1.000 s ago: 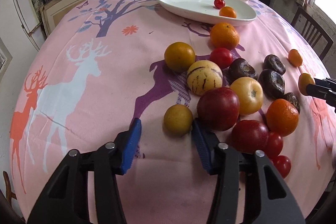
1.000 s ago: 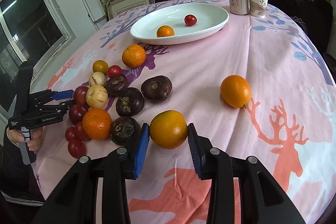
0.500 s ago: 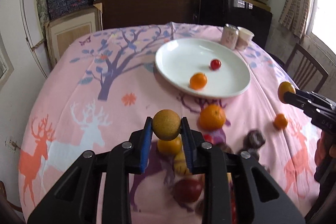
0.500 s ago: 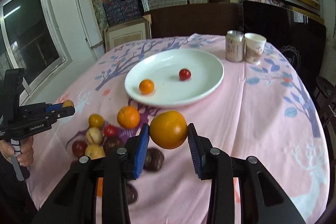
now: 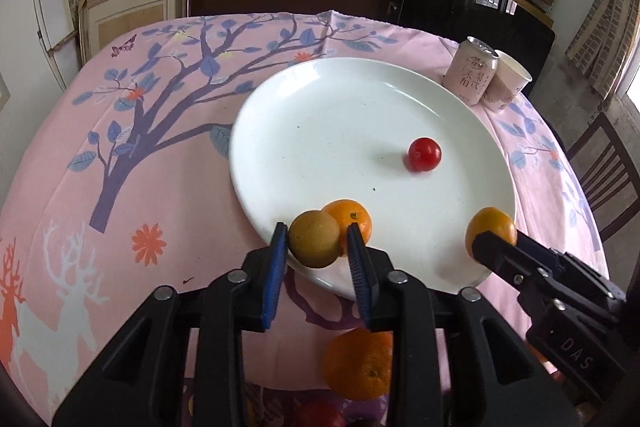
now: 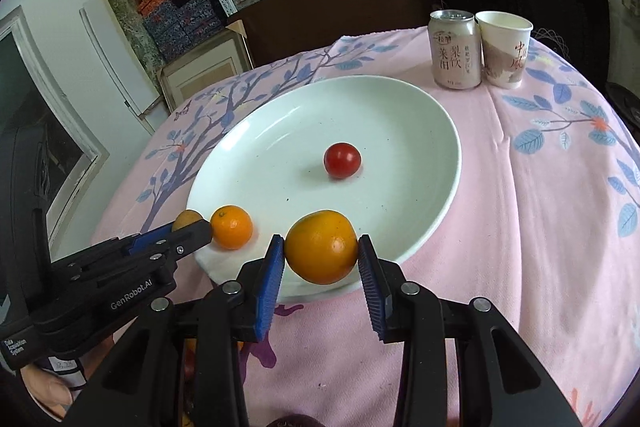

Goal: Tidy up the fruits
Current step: 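Carry both fruits to the white plate and release them there, then grasp a large orange with the right tool while the left tool grasps a red plum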

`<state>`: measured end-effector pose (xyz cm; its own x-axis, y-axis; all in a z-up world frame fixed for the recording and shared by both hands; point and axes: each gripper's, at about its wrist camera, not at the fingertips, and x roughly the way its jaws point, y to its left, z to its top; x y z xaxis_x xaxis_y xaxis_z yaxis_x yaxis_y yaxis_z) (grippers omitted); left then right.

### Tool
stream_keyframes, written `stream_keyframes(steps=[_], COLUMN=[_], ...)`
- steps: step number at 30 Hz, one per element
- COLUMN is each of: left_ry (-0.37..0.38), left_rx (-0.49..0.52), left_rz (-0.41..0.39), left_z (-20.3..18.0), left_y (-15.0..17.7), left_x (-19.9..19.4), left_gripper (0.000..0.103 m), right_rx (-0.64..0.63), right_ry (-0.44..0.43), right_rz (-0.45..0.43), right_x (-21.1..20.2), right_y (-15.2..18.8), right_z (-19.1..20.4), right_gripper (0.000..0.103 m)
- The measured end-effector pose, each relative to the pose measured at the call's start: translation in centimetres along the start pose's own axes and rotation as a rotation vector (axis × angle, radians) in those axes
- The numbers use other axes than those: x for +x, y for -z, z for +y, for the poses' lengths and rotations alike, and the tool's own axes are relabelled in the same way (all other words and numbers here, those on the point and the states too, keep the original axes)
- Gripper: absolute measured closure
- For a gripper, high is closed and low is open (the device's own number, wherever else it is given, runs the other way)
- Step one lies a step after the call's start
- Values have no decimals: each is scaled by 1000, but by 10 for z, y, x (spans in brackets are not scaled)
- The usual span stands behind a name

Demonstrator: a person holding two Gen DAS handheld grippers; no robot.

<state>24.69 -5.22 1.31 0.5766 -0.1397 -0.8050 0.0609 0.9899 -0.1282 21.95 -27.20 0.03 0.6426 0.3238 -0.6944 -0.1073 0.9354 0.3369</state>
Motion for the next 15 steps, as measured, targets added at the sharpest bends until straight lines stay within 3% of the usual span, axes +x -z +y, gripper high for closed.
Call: stream_keyframes(steps=[1, 4, 9, 15], left_ry=[6, -14, -11, -42], left_rx=[-24, -16, 9, 64], left_rz=[-4, -57, -54, -104], left_z=[2, 4, 12, 34], left_y=[-1, -2, 12, 53], left_x=[-2, -14, -36, -77], left_gripper=[42, 37, 30, 19], right_rx=[5, 2, -40, -227], right_ry=[-2, -15, -28, 150], right_rz=[-5, -34, -63, -105], right_x=[-1, -14, -51, -104], right_y=[1, 2, 15, 52], right_z=[-1, -2, -9, -29], right_gripper=[57, 52, 51, 43])
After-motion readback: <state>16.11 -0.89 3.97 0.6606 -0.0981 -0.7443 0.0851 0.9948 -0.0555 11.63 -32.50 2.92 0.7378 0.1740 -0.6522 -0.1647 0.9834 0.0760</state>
